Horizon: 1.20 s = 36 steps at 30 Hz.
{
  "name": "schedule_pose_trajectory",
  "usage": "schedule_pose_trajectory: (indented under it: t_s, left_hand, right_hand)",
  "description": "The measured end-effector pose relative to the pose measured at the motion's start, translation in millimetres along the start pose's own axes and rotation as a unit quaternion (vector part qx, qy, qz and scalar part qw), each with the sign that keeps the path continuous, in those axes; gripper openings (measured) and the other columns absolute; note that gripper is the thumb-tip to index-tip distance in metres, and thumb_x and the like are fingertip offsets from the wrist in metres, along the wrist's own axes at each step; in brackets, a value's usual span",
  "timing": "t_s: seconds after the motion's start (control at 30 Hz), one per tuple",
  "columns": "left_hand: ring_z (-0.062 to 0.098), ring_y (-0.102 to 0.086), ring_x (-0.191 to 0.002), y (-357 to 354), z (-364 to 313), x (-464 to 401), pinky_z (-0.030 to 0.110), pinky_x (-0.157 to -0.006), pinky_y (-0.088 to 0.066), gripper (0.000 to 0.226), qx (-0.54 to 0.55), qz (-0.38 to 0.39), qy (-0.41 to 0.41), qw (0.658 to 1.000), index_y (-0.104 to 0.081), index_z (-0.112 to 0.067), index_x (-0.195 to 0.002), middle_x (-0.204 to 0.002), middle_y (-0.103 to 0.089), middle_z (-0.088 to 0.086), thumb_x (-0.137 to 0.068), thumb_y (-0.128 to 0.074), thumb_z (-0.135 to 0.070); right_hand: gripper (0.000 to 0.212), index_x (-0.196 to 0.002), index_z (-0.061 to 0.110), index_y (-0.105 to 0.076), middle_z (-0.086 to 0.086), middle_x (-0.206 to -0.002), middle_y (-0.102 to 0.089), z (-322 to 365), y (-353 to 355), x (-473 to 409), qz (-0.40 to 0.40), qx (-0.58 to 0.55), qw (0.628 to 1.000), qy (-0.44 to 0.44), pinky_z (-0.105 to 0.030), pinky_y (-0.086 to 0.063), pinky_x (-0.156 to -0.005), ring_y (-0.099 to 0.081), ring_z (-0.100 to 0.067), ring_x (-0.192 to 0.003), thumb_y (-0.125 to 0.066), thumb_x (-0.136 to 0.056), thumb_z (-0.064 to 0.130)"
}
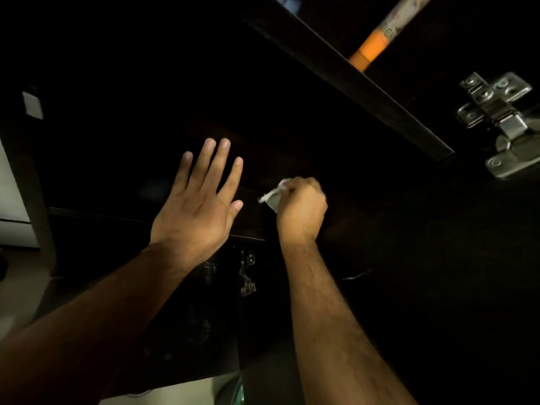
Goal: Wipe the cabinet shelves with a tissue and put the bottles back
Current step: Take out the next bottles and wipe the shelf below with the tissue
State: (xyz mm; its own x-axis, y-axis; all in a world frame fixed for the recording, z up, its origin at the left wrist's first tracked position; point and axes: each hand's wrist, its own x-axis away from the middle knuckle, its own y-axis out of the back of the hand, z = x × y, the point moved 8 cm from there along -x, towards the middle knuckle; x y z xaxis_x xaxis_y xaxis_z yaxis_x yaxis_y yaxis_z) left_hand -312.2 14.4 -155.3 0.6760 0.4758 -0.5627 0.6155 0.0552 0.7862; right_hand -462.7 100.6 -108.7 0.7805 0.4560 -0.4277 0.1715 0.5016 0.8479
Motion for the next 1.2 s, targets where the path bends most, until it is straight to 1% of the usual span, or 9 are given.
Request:
schedule_pose_trajectory:
  t_s: [0.13, 0.3, 0.43, 0.57, 0.67, 0.8, 0.97, 1.1, 1.2]
  left_hand:
    - [0.035, 0.003, -0.15, 1.3, 2.9, -0.5, 0.055, -0.12, -0.007, 0.064, 0.003, -0.001, 0.01, 1.0, -0.016, -0.007, -0.153, -0.161, -0.004, 0.023, -0.1, -0.026, -0.04]
    - [0.035, 0.006, -0.15, 0.9, 0.6, 0.5, 0.055, -0.12, -0.006, 0.066, -0.018, 0.003, 0.005, 1.0, -0.008, -0.008, -0.153, -0.161, -0.001, 0.022, -0.1, -0.02, -0.045]
    - [0.032, 0.009, -0.15, 4.5, 2.8, 1.9, 0.052, -0.121, -0.003, 0.066, 0.018, 0.02, 0.005, 1.0, -0.007, -0.009, -0.154, -0.162, 0.003, 0.02, -0.101, -0.022, -0.046]
    - [0.028, 0.012, -0.15, 14.4, 7.7, 4.2, 0.047, -0.122, 0.001, 0.067, 0.098, 0.059, 0.002, 0.993, -0.005, -0.013, -0.155, -0.163, 0.006, 0.016, -0.101, -0.027, -0.045]
    - [0.027, 0.008, -0.151, 30.6, 15.0, 13.3, 0.045, -0.123, 0.001, 0.065, 0.136, 0.056, 0.023, 0.989, -0.01, -0.013, -0.155, -0.163, 0.0, 0.015, -0.101, -0.032, -0.043]
    - [0.027, 0.007, -0.151, 51.2, 23.6, 32.1, 0.044, -0.123, -0.001, 0.067, 0.116, 0.054, 0.063, 0.99, -0.014, -0.013, -0.155, -0.163, -0.002, 0.016, -0.099, -0.044, -0.036]
    - [0.027, 0.008, -0.151, 65.2, 17.3, 44.8, 0.043, -0.123, 0.001, 0.07, 0.098, 0.082, 0.048, 0.991, -0.011, -0.015, -0.155, -0.163, -0.001, 0.016, -0.098, -0.047, -0.034]
    - [0.028, 0.006, -0.151, 66.3, 20.8, 55.0, 0.045, -0.123, -0.003, 0.071, 0.089, 0.088, 0.06, 0.99, -0.012, -0.015, -0.155, -0.163, -0.003, 0.016, -0.097, -0.049, -0.034]
    - [0.028, 0.005, -0.151, 60.7, 24.9, 67.8, 0.044, -0.122, -0.002, 0.072, 0.071, 0.106, 0.06, 0.99, -0.012, -0.016, -0.155, -0.163, -0.005, 0.016, -0.096, -0.048, -0.035]
  right_hand:
    - [0.02, -0.107, 0.009, -0.069, -0.011, -0.121, -0.053, 10.1, -23.4, 8.1, 0.108, 0.184, 0.976, 0.03, -0.031, -0.05, -0.071, -0.057, -0.026, -0.104, -0.065, -0.088, 0.011]
    - [0.033, -0.121, 0.005, -0.06, -0.015, -0.136, -0.042, 21.6, -14.6, 13.0, 0.187, 0.309, 0.932, 0.045, -0.036, -0.05, -0.086, -0.043, -0.029, -0.123, -0.057, -0.095, 0.023]
    - [0.046, -0.133, 0.006, -0.053, -0.018, -0.142, -0.039, 39.0, 19.7, 3.4, 0.152, 0.427, 0.889, 0.062, -0.044, -0.039, -0.099, -0.037, -0.033, -0.128, -0.053, -0.093, 0.029]
    - [0.046, -0.131, 0.011, -0.055, -0.013, -0.139, -0.046, 49.3, 60.1, -9.5, 0.125, 0.474, 0.869, 0.071, -0.047, -0.031, -0.101, -0.036, -0.034, -0.129, -0.049, -0.093, 0.035]
    - [0.051, -0.132, 0.008, -0.054, -0.014, -0.143, -0.045, 46.9, 82.3, -11.0, 0.113, 0.501, 0.854, 0.082, -0.051, -0.023, -0.109, -0.03, -0.035, -0.135, -0.048, -0.093, 0.04]
    - [0.064, -0.141, 0.001, -0.043, -0.017, -0.151, -0.035, 43.4, 77.2, -3.0, 0.118, 0.539, 0.826, 0.118, -0.055, -0.013, -0.114, -0.02, -0.038, -0.142, -0.044, -0.095, 0.046]
    - [0.038, -0.124, 0.015, -0.064, -0.01, -0.133, -0.052, 46.4, 43.5, 6.1, 0.138, 0.565, 0.79, 0.193, -0.055, -0.021, -0.113, -0.038, -0.036, -0.128, -0.045, -0.093, 0.028]
    - [0.028, -0.115, 0.02, -0.067, -0.005, -0.119, -0.061, 46.2, 10.0, 8.5, 0.174, 0.562, 0.779, 0.219, -0.047, -0.035, -0.1, -0.045, -0.033, -0.118, -0.049, -0.093, 0.024]
    - [0.023, -0.11, 0.02, -0.067, -0.003, -0.112, -0.066, 33.4, -20.0, 23.5, 0.222, 0.545, 0.77, 0.247, -0.041, -0.038, -0.093, -0.048, -0.029, -0.114, -0.051, -0.095, 0.027]
